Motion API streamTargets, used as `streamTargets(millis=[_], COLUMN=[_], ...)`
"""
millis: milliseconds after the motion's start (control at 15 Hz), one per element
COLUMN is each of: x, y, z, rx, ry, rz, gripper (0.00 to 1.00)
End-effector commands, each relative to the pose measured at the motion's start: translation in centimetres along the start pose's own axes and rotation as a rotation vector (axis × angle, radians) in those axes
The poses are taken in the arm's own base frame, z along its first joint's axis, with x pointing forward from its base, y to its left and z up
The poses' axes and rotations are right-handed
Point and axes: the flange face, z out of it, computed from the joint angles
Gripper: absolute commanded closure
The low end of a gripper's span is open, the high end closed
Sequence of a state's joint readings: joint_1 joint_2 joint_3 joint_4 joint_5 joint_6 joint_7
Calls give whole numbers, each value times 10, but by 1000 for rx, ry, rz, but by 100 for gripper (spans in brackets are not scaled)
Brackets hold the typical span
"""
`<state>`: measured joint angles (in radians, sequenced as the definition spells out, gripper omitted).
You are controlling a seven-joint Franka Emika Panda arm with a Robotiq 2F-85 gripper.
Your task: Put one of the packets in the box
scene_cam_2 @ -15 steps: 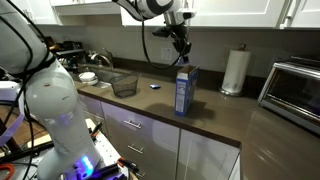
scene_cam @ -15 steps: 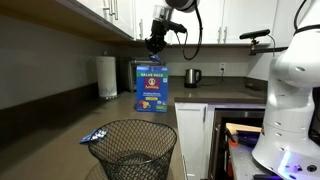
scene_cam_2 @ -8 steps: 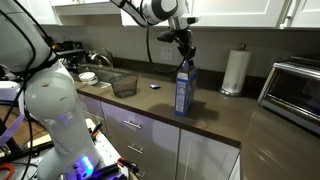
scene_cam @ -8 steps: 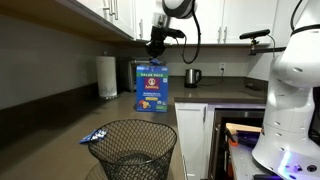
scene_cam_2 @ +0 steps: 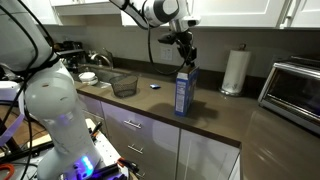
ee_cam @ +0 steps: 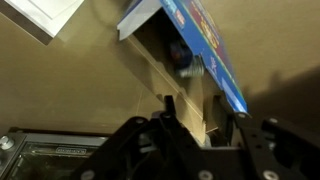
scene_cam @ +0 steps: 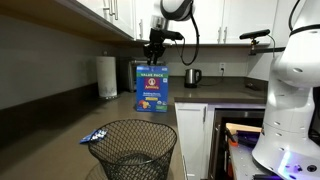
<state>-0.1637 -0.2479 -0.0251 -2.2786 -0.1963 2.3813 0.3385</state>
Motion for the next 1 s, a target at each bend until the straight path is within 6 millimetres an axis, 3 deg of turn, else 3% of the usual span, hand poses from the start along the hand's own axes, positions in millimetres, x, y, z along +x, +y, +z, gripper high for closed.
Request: streamTargets(millis=[0,267,933], x=[-7,-14,-33], y=[-13,-30,-56], z=[-11,-22,-26], rx=[-15,19,138], ry=[17,0,-162], rz=[-37,-89,-264], gripper=[26,1,0])
